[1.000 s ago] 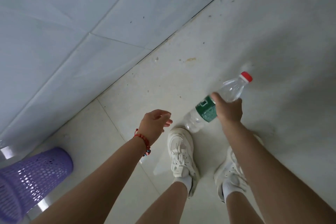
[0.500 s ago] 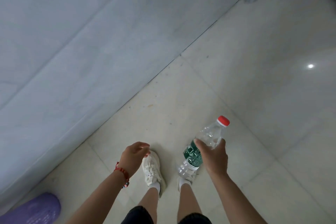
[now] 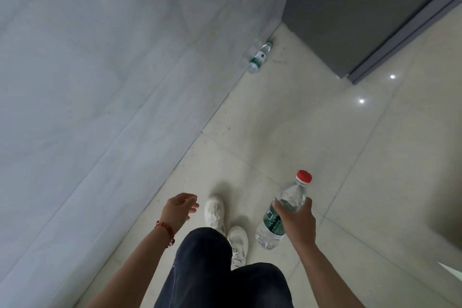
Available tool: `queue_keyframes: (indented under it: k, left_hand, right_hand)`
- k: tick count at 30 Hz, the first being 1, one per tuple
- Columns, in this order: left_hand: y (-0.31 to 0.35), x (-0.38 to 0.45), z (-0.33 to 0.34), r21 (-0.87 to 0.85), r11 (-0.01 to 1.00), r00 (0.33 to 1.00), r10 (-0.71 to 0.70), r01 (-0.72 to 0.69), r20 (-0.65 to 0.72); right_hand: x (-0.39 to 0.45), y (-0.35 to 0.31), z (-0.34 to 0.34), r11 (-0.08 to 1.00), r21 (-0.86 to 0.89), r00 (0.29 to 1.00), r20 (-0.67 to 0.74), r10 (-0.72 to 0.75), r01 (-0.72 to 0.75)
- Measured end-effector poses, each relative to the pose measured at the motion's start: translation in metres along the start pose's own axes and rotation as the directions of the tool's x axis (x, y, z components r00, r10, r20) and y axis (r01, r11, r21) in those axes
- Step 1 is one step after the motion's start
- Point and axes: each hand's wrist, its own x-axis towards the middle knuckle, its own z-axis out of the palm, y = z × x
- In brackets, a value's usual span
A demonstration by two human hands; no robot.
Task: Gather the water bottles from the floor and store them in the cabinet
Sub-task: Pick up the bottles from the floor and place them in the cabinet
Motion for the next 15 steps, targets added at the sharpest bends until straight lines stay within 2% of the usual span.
queue_keyframes:
  k: [10,15]
  left_hand:
    - [0.129,0.047,0.021,0.027,0.999,0.998,-0.041,0.04,0.045]
    - [0.209,0.093,0.039,0.151,0.987,0.996,-0.064,0.053,0.065]
  right_hand:
    - [0.091,-0.089,-0.07,0.995,0.087,0.992,-0.108,0.063,-0.054]
    - [0.165,-0.15,-0.097,0.996,0.075,0.993,-0.103,0.059,-0.052]
